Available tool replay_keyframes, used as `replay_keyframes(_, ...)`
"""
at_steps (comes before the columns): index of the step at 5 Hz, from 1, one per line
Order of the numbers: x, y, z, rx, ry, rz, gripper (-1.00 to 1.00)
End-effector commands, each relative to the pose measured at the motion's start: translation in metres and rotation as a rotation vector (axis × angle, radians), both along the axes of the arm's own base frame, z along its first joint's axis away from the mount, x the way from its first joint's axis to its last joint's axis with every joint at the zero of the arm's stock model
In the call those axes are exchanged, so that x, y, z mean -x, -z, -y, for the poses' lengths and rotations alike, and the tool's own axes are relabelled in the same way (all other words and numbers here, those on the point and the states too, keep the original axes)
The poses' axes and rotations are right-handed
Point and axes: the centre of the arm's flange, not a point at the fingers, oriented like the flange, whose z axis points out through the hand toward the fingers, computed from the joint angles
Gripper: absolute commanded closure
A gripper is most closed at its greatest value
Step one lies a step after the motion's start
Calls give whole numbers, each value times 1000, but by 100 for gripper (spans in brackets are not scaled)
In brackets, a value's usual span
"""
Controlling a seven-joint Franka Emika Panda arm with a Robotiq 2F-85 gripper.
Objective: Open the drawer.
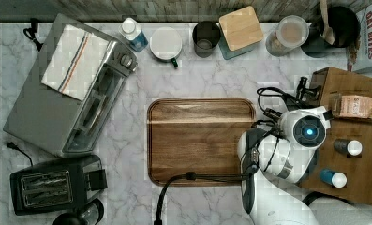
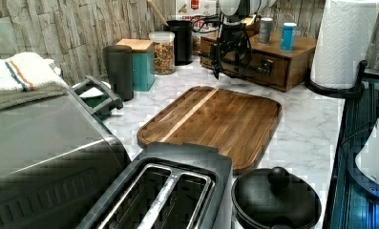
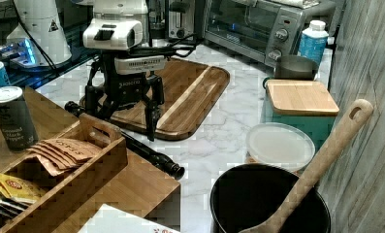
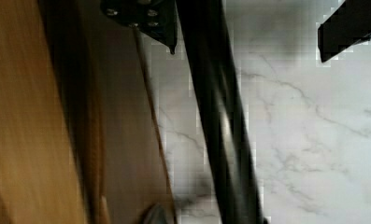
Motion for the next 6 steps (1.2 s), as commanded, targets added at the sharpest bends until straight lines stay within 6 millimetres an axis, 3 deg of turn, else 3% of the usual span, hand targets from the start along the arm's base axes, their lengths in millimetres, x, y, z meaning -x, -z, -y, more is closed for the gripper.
replay_keyframes(1, -54, -22, -16, -57, -180, -16, -100)
replay_keyframes(2, -62, -27, -57, -79, -171, 37, -100)
replay_keyframes(4, -86, -32, -161, -137, -124, 55, -100)
replay_keyframes(6, -103, -39, -241, -156, -168, 64, -100)
